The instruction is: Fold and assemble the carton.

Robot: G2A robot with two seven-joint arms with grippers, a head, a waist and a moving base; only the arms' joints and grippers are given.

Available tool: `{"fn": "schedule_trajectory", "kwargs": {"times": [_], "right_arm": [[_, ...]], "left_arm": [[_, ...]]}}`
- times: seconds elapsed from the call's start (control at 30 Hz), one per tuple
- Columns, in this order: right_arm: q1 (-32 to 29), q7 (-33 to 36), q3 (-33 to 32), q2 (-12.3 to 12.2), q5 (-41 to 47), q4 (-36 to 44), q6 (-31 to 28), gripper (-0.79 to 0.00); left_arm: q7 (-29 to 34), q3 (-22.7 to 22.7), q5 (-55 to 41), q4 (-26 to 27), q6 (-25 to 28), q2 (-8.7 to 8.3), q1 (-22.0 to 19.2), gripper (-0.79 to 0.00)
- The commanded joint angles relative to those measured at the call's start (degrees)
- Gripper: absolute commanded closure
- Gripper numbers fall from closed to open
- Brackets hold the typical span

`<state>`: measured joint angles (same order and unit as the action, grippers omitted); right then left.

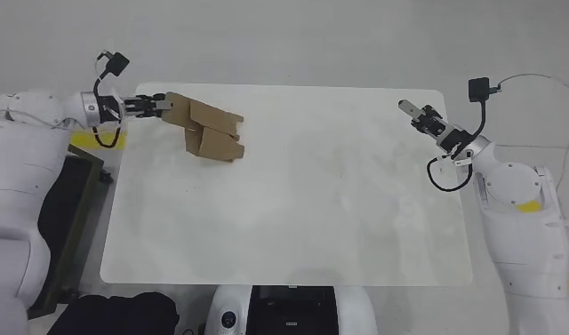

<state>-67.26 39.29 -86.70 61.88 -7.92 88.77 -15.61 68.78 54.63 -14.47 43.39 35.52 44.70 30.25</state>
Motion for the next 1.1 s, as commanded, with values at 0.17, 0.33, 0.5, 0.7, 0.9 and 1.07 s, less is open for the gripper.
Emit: {"fn": "schedule_trajectory", "kwargs": {"times": [0.17,0.33,0.5,0.7,0.9,1.07], "right_arm": [[0.0,0.0,0.0,0.0,0.0,0.0,0.0,-0.785],[0.0,0.0,0.0,0.0,0.0,0.0,0.0,-0.785],[0.0,0.0,0.0,0.0,0.0,0.0,0.0,-0.785],[0.0,0.0,0.0,0.0,0.0,0.0,0.0,-0.785],[0.0,0.0,0.0,0.0,0.0,0.0,0.0,-0.785],[0.0,0.0,0.0,0.0,0.0,0.0,0.0,-0.785]], "left_arm": [[-0.2,-3.7,0.0,4.6,0.2,1.67,-1.4,0.000],[0.2,-5.0,-1.2,8.5,-0.2,2.16,-1.7,0.000],[0.9,-4.7,-3.6,14.6,-0.9,1.63,-0.9,0.000],[0.8,-2.5,-6.0,22.5,-0.9,0.45,0.9,0.000],[-2.9,-0.5,-6.5,29.0,-2.3,0.12,2.8,0.000],[-4.4,0.2,-6.2,33.3,-4.8,0.10,4.0,0.000]]}}
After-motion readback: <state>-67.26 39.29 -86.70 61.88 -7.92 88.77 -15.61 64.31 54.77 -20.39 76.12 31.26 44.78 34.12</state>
